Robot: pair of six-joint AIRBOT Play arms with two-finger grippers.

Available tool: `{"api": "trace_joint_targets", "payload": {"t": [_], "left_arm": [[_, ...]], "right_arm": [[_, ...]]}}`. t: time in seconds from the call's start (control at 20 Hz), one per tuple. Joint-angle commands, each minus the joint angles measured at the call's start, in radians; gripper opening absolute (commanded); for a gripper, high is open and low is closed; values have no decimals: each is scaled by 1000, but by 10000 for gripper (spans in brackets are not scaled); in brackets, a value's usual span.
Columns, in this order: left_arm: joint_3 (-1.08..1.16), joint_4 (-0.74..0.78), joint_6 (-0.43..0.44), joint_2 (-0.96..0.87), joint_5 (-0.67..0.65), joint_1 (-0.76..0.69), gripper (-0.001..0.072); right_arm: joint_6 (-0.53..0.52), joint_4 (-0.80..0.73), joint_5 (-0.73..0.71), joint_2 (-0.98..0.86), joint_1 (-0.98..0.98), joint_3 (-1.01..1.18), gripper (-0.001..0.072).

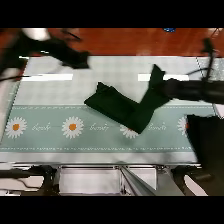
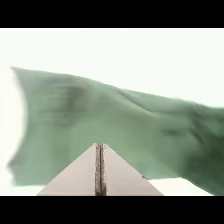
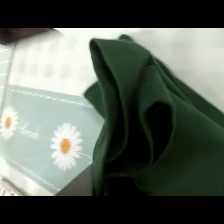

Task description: Fold the shirts.

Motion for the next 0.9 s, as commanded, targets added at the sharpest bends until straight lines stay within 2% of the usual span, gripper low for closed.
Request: {"api": "trace_joint_targets", "payload": {"t": [0.0,0.15,0.3,0.4,0.5,0.55,0.6,0.65,0.7,0.85], "left_arm": [[-154,116,45,288,-13,245,20],[-364,114,11,509,72,362,20],[-576,99,10,653,115,359,20],[-699,-3,11,703,124,351,20],[-790,-93,22,724,192,319,20],[-816,-108,22,719,218,294,20],[-835,-108,22,710,244,261,20],[-850,-108,22,700,267,231,20],[-862,-108,21,689,287,198,20],[-860,-107,21,647,356,150,20]], "right_arm": [[-34,36,-138,-248,154,103,19],[-55,74,-137,-492,229,274,19],[-54,105,-138,-697,287,449,19],[-37,124,-133,-805,314,537,20],[-30,157,-127,-883,340,585,20],[-31,162,-144,-911,353,592,54],[-32,165,-155,-930,360,592,186],[-42,180,-146,-946,363,592,366],[-66,200,-116,-952,362,592,415],[-75,206,1,-921,318,592,414]]}}
